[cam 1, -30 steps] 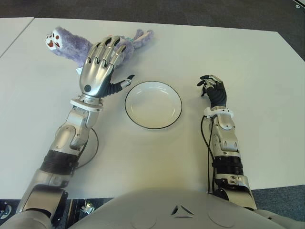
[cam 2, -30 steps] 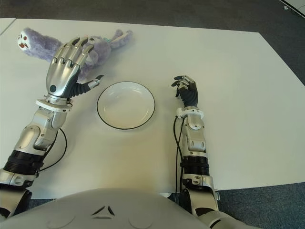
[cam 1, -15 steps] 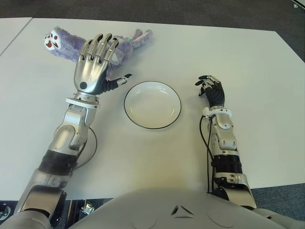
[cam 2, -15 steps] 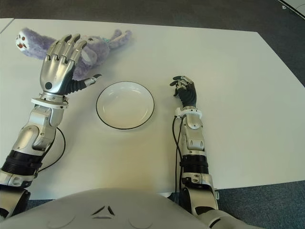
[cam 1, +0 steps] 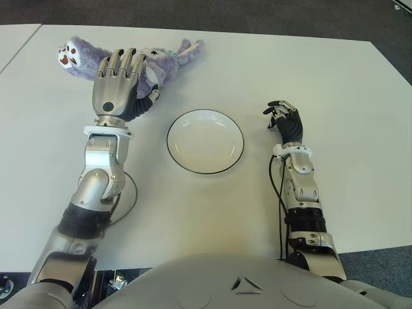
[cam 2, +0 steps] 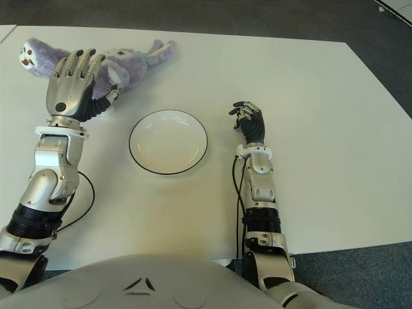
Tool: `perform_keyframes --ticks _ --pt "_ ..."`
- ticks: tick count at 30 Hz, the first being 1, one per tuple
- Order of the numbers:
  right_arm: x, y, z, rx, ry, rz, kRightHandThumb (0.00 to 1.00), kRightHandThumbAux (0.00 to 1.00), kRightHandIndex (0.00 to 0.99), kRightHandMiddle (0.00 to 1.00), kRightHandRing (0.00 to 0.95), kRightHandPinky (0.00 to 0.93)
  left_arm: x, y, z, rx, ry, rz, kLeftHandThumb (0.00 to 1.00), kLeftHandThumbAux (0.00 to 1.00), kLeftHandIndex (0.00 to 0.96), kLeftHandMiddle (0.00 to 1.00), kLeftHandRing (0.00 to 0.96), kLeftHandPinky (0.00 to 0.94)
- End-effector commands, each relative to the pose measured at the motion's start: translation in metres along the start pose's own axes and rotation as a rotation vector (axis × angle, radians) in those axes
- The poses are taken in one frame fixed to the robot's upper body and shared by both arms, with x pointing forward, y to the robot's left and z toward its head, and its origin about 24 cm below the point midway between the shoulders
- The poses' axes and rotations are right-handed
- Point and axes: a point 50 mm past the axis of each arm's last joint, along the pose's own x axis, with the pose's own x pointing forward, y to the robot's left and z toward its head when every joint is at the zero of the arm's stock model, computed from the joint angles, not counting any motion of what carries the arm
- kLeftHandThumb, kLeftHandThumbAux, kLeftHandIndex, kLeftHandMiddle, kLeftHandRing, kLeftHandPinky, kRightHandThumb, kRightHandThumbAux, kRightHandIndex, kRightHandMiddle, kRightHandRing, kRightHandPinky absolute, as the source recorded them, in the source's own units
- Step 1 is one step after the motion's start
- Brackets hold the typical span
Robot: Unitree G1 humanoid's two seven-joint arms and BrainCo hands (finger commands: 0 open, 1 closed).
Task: Put the doll into the plate.
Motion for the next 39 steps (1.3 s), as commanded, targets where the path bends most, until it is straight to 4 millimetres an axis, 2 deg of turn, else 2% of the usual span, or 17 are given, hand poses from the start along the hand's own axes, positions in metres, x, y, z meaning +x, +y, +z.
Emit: perform_keyframes --ticks 1,5,10,21,30,39 --pt "-0.018 0.001 -0.032 0.012 0.125 -0.017 0.843 0.678 0.406 0.531 0.782 0.704 0.006 0.003 -0.001 0.072 -0.001 -0.047 0.409 0.213 0.0 0.0 0.0 0.0" --pt "-0.019 0.002 -0.031 0.002 0.127 -0.013 0.843 0.678 0.406 0.524 0.779 0.699 0.017 0.001 -0.008 0.15 -0.005 -0.074 0.398 0.221 0.0 0.0 0.0 0.0" --pt "-0.019 0.001 -0.032 -0.014 0.126 -0.005 0.843 0.677 0.407 0.524 0.782 0.703 0.031 -0.003 -0.007 0.115 -0.022 -0.063 0.351 0.252 0.0 0.0 0.0 0.0" --pt "-0.019 0.001 -0.034 -0.009 0.14 -0.007 0.844 0.677 0.408 0.521 0.779 0.706 0.049 -0.016 -0.012 0.105 0.0 -0.065 0.183 0.238 0.0 0.0 0.0 0.0" --pt "-0.017 0.0 -0.036 -0.014 0.146 0.007 0.843 0.678 0.405 0.533 0.771 0.684 0.059 -0.034 -0.02 0.081 0.021 -0.057 0.127 0.242 0.0 0.0 0.0 0.0" --pt "-0.015 -0.002 -0.037 -0.019 0.133 0.022 0.845 0.676 0.41 0.538 0.777 0.731 0.067 -0.047 -0.025 0.094 0.002 -0.042 0.108 0.243 0.0 0.0 0.0 0.0"
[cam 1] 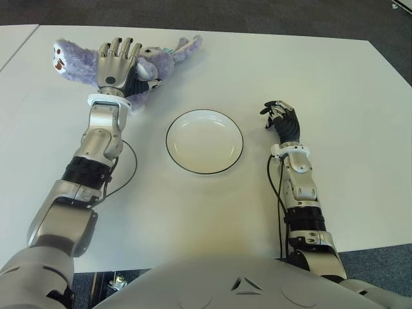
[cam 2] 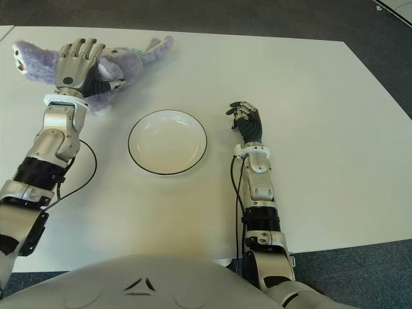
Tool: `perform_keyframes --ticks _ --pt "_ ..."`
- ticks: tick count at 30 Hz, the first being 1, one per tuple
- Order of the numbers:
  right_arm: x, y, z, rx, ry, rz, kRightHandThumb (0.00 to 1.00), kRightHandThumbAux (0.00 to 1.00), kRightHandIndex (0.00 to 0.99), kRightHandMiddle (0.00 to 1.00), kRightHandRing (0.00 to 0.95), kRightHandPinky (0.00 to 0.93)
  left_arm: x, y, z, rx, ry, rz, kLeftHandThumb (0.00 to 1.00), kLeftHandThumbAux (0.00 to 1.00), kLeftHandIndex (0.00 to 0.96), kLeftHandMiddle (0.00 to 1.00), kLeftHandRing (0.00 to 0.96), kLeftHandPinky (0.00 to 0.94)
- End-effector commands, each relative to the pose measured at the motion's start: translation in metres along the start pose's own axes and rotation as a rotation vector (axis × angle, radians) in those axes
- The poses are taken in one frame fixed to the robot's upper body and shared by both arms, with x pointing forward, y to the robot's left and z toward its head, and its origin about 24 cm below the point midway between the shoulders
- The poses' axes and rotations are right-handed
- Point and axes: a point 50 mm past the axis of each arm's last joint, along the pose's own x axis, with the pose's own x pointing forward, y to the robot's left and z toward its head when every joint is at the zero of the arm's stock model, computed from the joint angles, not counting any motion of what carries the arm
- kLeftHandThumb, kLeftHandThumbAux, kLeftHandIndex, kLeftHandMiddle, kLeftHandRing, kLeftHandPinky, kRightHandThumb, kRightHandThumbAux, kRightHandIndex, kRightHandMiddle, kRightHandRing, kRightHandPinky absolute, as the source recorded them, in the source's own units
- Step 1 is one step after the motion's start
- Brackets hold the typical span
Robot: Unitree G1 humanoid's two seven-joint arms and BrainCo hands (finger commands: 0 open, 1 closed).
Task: Put the doll into the plate.
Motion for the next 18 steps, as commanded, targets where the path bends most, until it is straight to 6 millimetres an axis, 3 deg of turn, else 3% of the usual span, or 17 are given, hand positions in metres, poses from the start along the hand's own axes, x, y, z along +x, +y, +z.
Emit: perform_keyframes --ticks 1,12,18 --pt "-0.018 -0.003 -0.036 0.006 0.139 -0.007 0.845 0.676 0.41 0.538 0.777 0.731 0.003 -0.009 0.0 0.012 -0.019 -0.006 0.109 0.243 0.0 0.0 0.0 0.0" --pt "-0.017 -0.004 -0.036 0.012 0.137 0.004 0.845 0.676 0.409 0.538 0.775 0.715 0.011 -0.016 -0.001 0.057 -0.06 -0.084 0.132 0.24 0.0 0.0 0.0 0.0" --pt "-0.017 -0.004 -0.037 0.028 0.138 -0.003 0.845 0.676 0.411 0.537 0.78 0.723 0.013 -0.018 -0.004 0.121 -0.136 -0.216 0.149 0.233 0.0 0.0 0.0 0.0"
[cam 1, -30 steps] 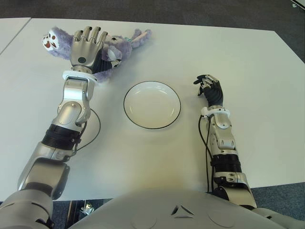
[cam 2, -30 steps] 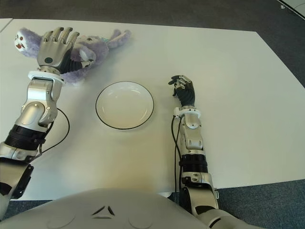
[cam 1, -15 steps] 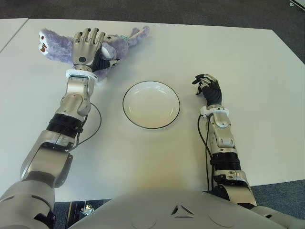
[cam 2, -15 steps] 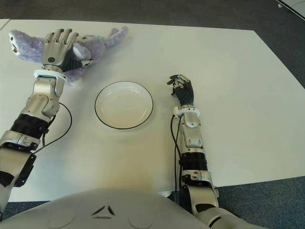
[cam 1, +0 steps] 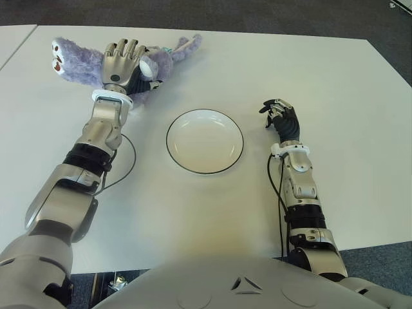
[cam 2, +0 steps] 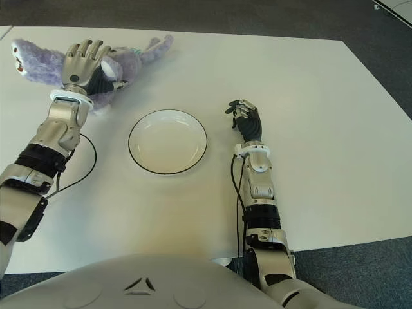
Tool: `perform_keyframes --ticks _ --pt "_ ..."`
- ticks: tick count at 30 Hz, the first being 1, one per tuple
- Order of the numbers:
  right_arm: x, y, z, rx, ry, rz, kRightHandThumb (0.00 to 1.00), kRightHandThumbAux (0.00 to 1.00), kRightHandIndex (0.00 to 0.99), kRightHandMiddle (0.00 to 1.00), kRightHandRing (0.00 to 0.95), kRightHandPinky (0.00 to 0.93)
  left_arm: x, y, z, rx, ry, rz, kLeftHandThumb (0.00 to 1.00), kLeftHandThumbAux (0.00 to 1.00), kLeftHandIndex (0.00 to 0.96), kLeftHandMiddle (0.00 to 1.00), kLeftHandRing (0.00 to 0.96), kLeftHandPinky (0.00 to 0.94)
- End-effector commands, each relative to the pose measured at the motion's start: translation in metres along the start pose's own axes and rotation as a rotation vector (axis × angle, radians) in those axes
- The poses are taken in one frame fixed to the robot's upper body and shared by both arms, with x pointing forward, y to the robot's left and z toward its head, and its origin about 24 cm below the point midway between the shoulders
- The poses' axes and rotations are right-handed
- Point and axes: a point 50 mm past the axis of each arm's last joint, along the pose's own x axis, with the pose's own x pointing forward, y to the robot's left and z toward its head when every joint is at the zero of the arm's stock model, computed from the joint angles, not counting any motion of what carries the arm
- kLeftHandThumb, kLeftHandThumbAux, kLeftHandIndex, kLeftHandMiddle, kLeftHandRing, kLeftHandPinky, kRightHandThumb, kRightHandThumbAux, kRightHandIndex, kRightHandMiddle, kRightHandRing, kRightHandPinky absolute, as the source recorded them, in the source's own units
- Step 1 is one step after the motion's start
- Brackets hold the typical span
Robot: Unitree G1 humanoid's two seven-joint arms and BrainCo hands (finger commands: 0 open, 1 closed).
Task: Put the doll into the plate.
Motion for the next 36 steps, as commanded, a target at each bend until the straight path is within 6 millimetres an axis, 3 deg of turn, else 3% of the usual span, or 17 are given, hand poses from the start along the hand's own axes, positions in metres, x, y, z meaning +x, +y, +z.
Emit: perform_keyframes --ticks 1,13,36 --pt "-0.0194 -0.0021 -0.0366 0.028 0.154 -0.022 0.845 0.676 0.411 0.535 0.78 0.723 -0.0006 -0.0065 -0.003 0.037 -0.038 -0.109 0.147 0.23 0.0 0.0 0.0 0.0" --pt "-0.021 -0.0034 -0.0368 0.033 0.164 -0.012 0.841 0.68 0.4 0.531 0.771 0.677 0.0002 -0.0053 -0.0067 0.146 -0.086 -0.338 0.108 0.209 0.0 0.0 0.0 0.0" --pt "-0.0228 -0.0053 -0.0349 0.054 0.149 -0.021 0.845 0.677 0.41 0.567 0.768 0.739 0.0034 -0.01 -0.0123 0.005 0.047 -0.468 0.09 0.194 0.0 0.0 0.0 0.023"
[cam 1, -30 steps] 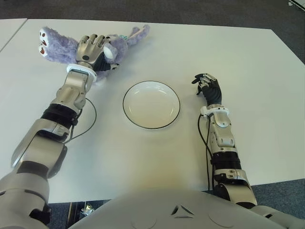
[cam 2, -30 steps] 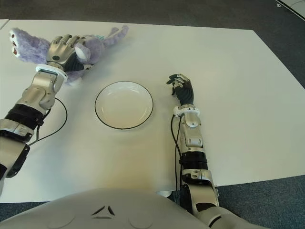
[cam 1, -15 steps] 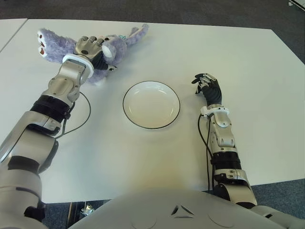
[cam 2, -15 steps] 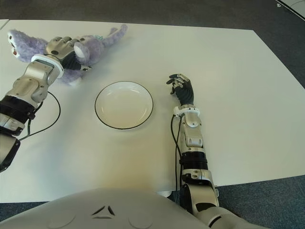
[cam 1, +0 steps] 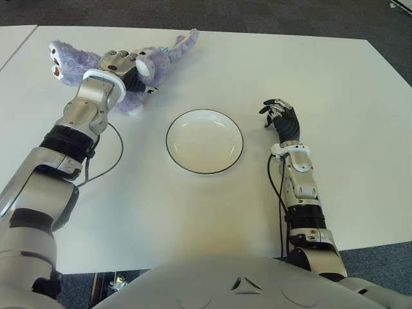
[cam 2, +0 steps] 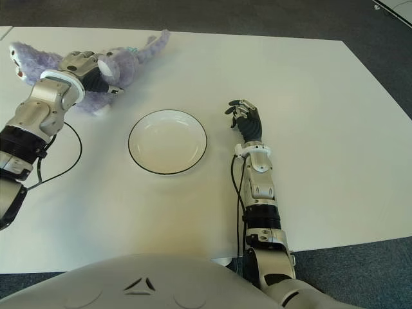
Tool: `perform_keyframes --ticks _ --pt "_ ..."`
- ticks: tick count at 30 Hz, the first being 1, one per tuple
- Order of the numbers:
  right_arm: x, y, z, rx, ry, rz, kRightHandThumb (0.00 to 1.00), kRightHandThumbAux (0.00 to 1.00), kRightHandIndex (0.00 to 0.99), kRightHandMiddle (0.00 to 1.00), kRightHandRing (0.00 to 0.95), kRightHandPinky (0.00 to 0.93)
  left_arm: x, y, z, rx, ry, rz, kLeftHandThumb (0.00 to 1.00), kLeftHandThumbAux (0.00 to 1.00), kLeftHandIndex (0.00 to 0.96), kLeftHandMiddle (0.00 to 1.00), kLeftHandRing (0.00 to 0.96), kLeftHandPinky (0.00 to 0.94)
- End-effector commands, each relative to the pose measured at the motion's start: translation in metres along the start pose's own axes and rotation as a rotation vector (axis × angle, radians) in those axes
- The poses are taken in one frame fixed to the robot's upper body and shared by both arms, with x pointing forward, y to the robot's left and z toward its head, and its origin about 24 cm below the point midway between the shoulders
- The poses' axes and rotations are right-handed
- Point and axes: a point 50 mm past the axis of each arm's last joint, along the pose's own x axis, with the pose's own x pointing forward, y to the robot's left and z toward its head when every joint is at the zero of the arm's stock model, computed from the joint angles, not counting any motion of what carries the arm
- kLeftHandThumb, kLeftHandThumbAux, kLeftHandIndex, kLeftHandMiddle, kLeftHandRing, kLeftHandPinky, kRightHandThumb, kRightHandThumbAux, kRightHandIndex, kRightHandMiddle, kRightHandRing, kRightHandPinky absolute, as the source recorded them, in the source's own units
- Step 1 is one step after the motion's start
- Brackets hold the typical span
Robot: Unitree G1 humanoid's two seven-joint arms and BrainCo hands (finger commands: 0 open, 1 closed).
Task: Put the doll into the plate.
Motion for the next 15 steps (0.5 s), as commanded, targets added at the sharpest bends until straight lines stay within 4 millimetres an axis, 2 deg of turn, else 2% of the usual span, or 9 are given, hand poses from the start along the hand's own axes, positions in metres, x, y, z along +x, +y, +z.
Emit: perform_keyframes --ticks 1,11,15 --pt "-0.0221 -0.0051 -0.0346 0.022 0.144 -0.04 0.846 0.676 0.413 0.57 0.768 0.738 0.0014 -0.0251 0.0013 -0.048 0.062 -0.113 0.095 0.198 0.0 0.0 0.0 0.038" --pt "-0.023 -0.0061 -0.0339 0.021 0.143 -0.057 0.847 0.675 0.417 0.57 0.764 0.729 0.0035 -0.0279 0.0037 -0.12 0.191 -0.065 0.12 0.218 0.0 0.0 0.0 0.056" --pt "-0.024 -0.0061 -0.0332 0.034 0.144 -0.063 0.847 0.675 0.418 0.574 0.766 0.737 0.0036 -0.0289 0.0055 -0.154 0.233 -0.019 0.13 0.223 0.0 0.0 0.004 0.105"
